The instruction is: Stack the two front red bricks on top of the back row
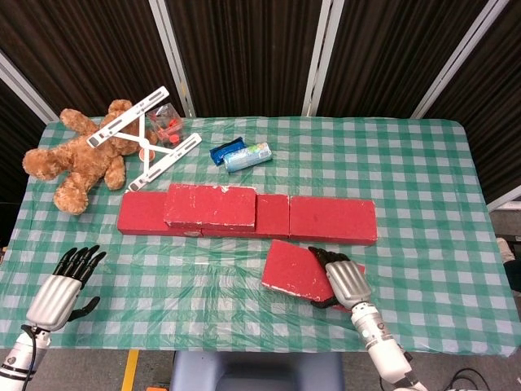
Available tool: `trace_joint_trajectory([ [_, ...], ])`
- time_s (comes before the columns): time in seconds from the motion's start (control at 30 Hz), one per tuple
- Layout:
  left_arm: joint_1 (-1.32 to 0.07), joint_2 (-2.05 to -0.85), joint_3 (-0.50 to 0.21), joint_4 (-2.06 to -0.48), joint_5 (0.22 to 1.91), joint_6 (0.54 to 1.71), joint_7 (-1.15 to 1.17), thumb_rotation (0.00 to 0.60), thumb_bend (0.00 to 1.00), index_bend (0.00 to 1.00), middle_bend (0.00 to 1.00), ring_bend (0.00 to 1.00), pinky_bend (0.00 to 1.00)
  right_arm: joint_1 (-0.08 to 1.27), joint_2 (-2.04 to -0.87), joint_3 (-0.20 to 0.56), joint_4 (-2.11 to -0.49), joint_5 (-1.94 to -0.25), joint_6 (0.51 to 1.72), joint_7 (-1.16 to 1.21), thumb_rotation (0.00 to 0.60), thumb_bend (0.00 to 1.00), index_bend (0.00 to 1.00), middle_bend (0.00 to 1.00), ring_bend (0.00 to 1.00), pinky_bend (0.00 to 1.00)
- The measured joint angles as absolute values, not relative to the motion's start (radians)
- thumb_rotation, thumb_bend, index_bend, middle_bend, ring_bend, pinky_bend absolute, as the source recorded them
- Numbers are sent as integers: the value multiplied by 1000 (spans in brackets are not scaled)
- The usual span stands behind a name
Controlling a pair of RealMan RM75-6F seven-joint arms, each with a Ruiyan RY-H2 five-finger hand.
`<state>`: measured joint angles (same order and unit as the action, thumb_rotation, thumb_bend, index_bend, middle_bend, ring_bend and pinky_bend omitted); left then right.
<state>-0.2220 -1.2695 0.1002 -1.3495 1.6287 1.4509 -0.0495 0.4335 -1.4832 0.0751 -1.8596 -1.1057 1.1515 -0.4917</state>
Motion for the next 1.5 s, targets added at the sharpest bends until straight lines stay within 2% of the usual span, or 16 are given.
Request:
trace_joint_trajectory([
  [0.27, -216, -1288, 91, -1354, 1624, 1435, 15, 600, 291, 0, 0, 0, 31, 494, -1280, 177, -1875, -1186, 1081, -339, 600, 115, 457, 341, 370, 541],
  [0.5, -220, -1316, 75, -1345, 1601, 1399, 68, 600, 291, 0, 0, 0, 31, 619, -1185, 249, -1704, -1239, 856, -139, 600, 132, 437, 341, 345, 524],
  [0.6, -220, -1319, 71, -1343, 1597, 1396, 74, 600, 290, 0, 0, 0, 31, 673, -1171, 267, -1615, -1268, 799, -87, 600, 141, 429, 341, 342, 520],
  [0.77, -219, -1338, 51, -1330, 1565, 1387, 118, 600, 291, 0, 0, 0, 31, 739, -1202, 278, -1454, -1289, 730, -30, 600, 143, 426, 341, 340, 515],
  [1.03, -219, -1360, 26, -1310, 1525, 1361, 153, 600, 291, 0, 0, 0, 31, 847, -1347, 248, -1143, -1400, 665, 185, 600, 145, 426, 341, 340, 515],
  [1.2, -221, -1363, 19, -1301, 1517, 1352, 150, 600, 288, 0, 0, 0, 31, 883, -1398, 199, -1081, -1472, 658, 313, 600, 147, 424, 341, 340, 514],
  [1.5, -220, -1361, 16, -1299, 1519, 1353, 148, 600, 290, 0, 0, 0, 31, 914, -1415, 137, -1073, -1506, 641, 406, 600, 147, 419, 341, 340, 514],
])
